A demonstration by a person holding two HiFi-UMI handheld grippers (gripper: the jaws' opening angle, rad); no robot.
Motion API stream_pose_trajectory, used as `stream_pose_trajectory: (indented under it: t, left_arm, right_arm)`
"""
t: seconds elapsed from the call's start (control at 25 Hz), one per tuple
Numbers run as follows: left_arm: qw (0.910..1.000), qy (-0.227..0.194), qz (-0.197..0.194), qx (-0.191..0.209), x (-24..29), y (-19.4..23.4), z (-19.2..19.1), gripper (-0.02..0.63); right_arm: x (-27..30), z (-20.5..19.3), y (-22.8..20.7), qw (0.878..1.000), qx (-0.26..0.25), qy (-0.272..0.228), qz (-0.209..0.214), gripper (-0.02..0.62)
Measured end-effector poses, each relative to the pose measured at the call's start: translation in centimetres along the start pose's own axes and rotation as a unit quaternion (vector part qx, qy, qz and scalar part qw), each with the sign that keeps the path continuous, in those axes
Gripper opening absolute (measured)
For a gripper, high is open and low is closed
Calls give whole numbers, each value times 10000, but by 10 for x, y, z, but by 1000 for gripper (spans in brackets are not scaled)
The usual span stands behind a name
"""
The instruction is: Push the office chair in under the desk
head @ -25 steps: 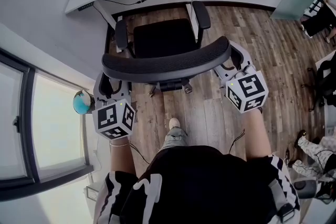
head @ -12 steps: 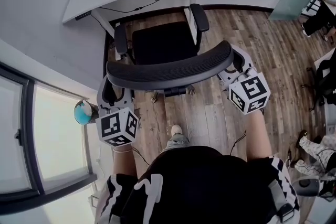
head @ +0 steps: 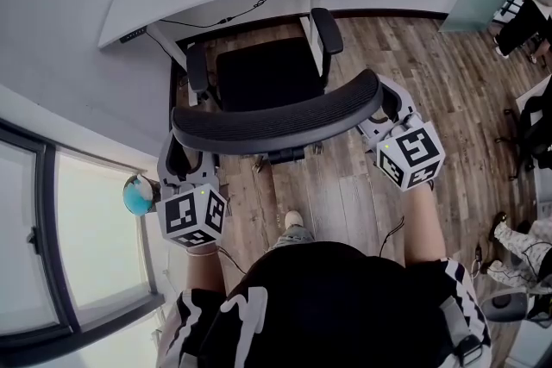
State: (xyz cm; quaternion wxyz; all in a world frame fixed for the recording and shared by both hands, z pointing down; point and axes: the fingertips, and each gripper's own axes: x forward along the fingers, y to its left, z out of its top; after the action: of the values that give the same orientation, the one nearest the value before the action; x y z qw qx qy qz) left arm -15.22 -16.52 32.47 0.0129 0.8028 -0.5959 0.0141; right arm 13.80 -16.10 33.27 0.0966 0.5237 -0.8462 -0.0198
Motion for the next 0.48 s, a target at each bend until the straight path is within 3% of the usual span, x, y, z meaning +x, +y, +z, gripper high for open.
stream_pose_trajectory:
  t: [0.48]
  left_arm:
    - [9999,-76,-118,62,36,16,1,241]
  right_arm:
    - [35,2,-12,9999,0,16,-103,255]
